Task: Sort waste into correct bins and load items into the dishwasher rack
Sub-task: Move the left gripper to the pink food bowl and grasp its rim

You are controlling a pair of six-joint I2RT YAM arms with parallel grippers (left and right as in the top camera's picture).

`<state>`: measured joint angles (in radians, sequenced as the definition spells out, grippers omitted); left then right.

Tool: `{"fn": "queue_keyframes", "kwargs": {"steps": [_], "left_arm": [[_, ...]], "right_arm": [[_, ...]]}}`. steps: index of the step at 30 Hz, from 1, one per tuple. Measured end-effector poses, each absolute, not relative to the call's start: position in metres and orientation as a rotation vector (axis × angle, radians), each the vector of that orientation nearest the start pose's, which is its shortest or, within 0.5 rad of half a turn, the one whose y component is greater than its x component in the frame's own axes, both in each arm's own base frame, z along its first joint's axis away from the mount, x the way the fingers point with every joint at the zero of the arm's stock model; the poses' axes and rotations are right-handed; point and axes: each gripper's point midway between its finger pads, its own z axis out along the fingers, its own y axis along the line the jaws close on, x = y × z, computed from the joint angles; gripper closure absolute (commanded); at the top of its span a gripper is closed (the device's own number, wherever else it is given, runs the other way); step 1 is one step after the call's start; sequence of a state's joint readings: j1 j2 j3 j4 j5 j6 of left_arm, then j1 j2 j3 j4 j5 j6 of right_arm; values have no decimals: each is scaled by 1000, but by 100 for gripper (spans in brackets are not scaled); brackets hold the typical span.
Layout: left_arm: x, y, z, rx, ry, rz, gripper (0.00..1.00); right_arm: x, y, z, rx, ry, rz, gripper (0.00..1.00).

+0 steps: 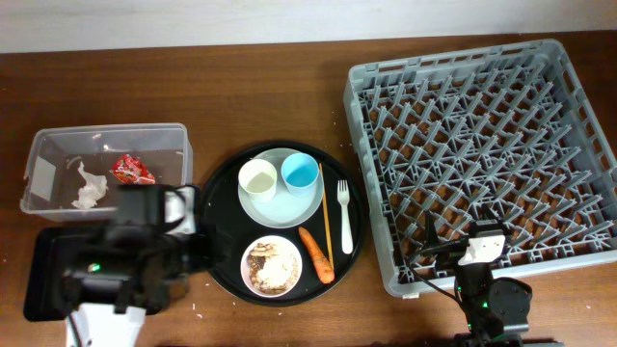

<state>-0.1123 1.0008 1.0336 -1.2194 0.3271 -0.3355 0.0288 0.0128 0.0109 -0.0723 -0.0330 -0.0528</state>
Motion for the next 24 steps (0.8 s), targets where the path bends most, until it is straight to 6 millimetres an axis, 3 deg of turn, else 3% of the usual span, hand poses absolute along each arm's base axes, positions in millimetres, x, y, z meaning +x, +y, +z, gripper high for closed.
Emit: {"fn": "queue_keyframes", "kwargs": {"steps": [3, 7, 15, 20, 24], "left_arm": [[188, -105, 170, -27, 2882, -483, 56], [181, -120, 144, 46, 2998, -283, 56], [204, -114, 76, -34, 3161, 108, 67], [210, -109, 61, -62, 3190, 164, 67], [217, -105, 60, -2, 3210, 60, 69]], "right_arm": [[246, 13, 158, -92, 1642, 9, 1], [246, 13, 158, -92, 1642, 8, 1], [246, 13, 158, -92, 1642, 9, 1], [246, 13, 158, -92, 1642, 9, 1], [246, 13, 158, -92, 1642, 8, 1]]}}
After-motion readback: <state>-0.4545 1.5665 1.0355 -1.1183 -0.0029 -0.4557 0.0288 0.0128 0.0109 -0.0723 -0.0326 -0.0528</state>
